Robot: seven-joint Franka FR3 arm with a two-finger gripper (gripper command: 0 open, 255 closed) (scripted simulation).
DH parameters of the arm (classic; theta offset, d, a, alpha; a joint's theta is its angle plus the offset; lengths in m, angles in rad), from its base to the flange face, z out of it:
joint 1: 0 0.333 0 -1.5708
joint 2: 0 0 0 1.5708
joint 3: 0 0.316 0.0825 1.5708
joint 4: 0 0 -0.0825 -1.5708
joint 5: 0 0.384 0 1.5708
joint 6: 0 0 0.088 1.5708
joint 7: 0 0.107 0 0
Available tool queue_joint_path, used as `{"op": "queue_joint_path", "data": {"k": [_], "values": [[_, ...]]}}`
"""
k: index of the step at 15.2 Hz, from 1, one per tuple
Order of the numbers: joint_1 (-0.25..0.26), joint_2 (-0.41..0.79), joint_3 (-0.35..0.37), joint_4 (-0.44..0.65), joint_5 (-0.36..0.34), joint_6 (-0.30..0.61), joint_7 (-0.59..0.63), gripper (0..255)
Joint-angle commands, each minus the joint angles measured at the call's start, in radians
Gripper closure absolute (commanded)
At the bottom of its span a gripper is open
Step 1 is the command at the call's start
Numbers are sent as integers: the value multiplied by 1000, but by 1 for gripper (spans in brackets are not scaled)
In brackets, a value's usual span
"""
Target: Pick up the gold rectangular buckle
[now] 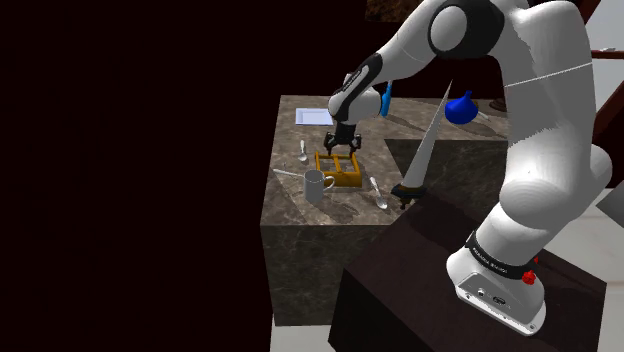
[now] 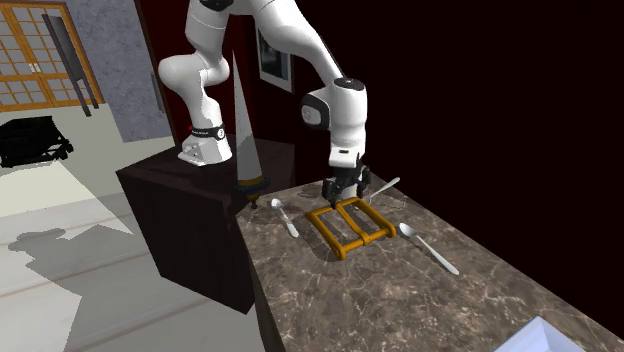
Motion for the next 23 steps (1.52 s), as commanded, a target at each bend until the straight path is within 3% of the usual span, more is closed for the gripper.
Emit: {"op": "queue_joint_path", "data": {"k": [1,10,11,23], "values": [[-9,76,4,66,16,8,12,0],[-19,165,18,98,28,66,-1,0],[-19,162,18,93,28,68,-2,255],[-15,129,12,84,23,44,4,255]]}}
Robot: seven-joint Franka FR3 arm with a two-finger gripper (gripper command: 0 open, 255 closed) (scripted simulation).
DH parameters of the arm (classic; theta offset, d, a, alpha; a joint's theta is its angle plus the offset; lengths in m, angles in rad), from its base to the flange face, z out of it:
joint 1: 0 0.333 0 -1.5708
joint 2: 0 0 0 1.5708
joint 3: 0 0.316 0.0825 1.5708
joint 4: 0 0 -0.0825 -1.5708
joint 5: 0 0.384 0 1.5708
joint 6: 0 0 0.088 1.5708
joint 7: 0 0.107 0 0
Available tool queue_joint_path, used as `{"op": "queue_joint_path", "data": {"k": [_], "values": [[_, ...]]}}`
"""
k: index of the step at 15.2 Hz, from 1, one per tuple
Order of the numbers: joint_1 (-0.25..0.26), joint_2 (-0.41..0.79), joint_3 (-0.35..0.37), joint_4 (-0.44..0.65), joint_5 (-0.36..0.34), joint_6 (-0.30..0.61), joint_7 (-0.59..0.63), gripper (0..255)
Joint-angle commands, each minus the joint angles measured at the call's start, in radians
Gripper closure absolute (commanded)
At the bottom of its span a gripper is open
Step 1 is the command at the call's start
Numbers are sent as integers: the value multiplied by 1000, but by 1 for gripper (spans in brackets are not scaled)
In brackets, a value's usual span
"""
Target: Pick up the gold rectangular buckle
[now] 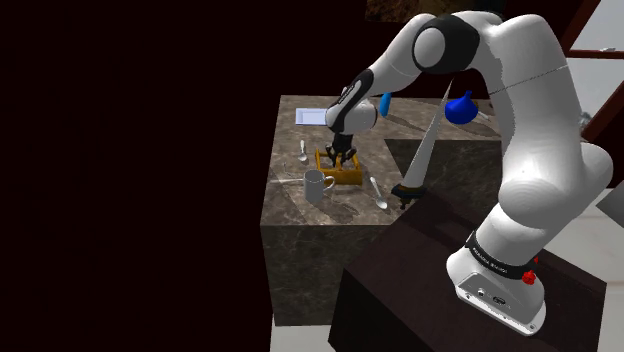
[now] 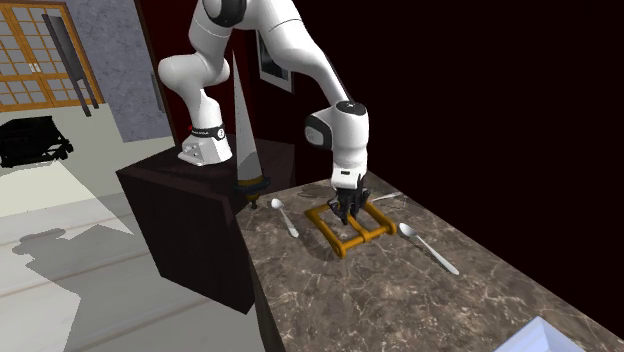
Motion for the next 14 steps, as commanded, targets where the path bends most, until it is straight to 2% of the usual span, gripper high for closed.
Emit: {"op": "queue_joint_path", "data": {"k": [1,14], "values": [[4,-20,-3,-5,-3,-14,5,255],[17,-145,-23,-38,-24,-106,26,255]]}}
